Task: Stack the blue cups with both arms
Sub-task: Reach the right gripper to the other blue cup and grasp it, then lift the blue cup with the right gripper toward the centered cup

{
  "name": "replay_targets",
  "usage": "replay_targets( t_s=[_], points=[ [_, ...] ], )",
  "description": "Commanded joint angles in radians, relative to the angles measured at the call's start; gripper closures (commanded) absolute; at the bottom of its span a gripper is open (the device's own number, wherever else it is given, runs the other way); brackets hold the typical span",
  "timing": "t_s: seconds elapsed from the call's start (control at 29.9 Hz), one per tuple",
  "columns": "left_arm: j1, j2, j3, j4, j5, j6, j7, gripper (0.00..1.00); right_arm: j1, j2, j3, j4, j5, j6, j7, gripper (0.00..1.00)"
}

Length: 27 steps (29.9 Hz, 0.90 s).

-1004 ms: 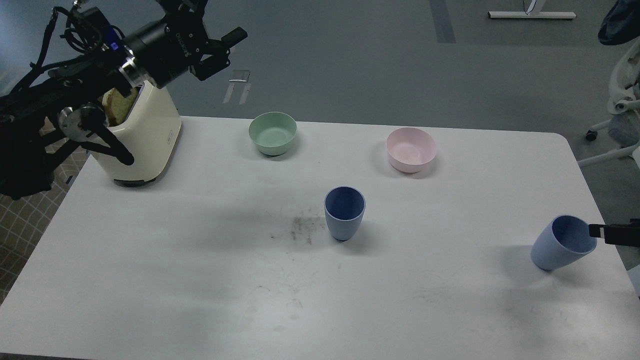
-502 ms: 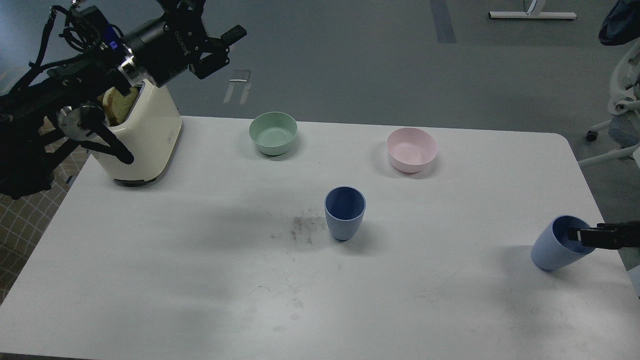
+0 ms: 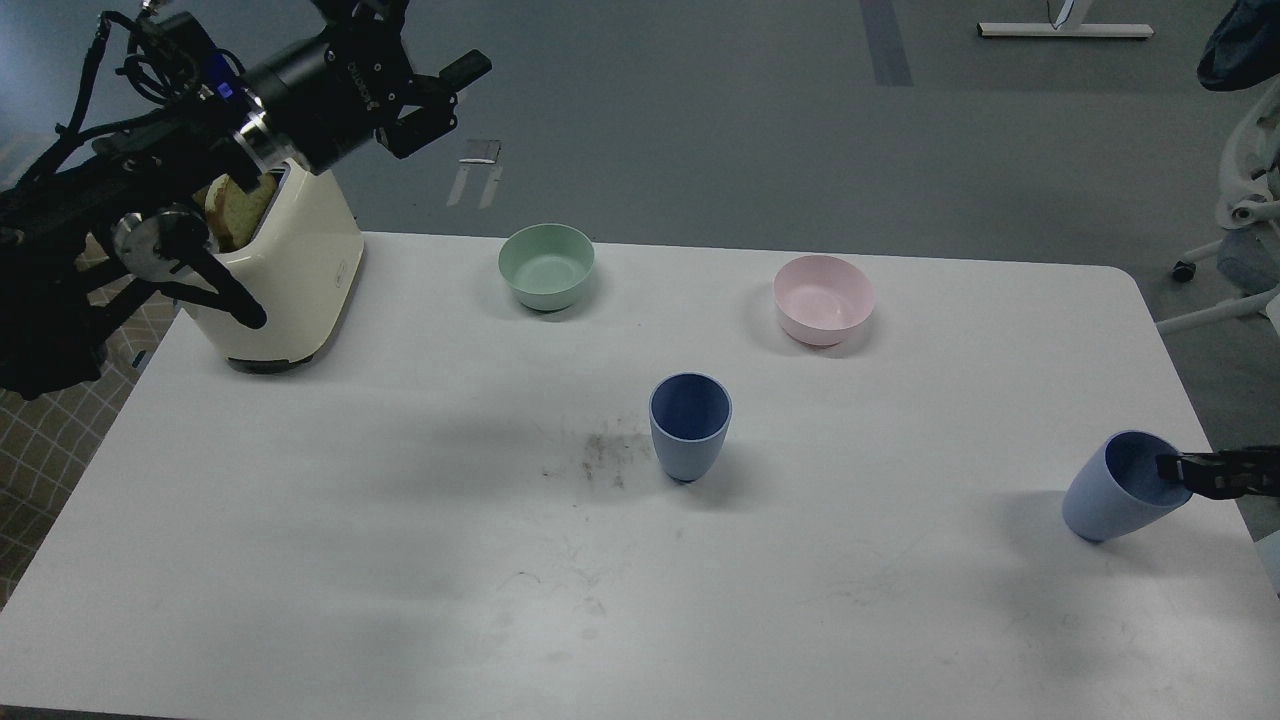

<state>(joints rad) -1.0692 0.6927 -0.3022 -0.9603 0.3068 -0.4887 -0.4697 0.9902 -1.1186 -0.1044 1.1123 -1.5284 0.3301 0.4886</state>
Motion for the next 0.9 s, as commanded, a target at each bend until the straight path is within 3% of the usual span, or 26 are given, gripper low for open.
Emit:
replay_targets(
  t_s=[0.0, 0.37, 0.57, 0.77, 0.87],
  points=[
    [0.0, 0.001, 0.0, 0.0, 0.0, 0.0, 0.0, 0.03, 0.01, -0.026, 0.003, 0.003, 0.002, 0.003, 0.0, 1.0],
    [0.0, -0.001, 0.002, -0.003, 0.0, 0.0, 0.0, 0.03, 0.126, -0.128, 0.008, 0.089, 0.01, 0.018, 0.0, 1.0],
    [-0.002, -0.002, 0.002, -0.002, 0.002, 0.0, 0.003, 0.03, 0.345, -0.162, 0.009, 0.167, -0.001, 0.134, 0.0, 1.0],
    [-0.002, 0.004, 0.002, -0.002, 0.002, 0.0, 0.006, 0.03, 0.528, -0.04, 0.005, 0.15, -0.041, 0.159, 0.0, 1.0],
    [-0.002, 0.013, 0.002, -0.002, 0.002, 0.0, 0.011, 0.03, 0.614, 0.089, -0.012, 0.081, -0.041, 0.159, 0.0, 1.0]
  ],
)
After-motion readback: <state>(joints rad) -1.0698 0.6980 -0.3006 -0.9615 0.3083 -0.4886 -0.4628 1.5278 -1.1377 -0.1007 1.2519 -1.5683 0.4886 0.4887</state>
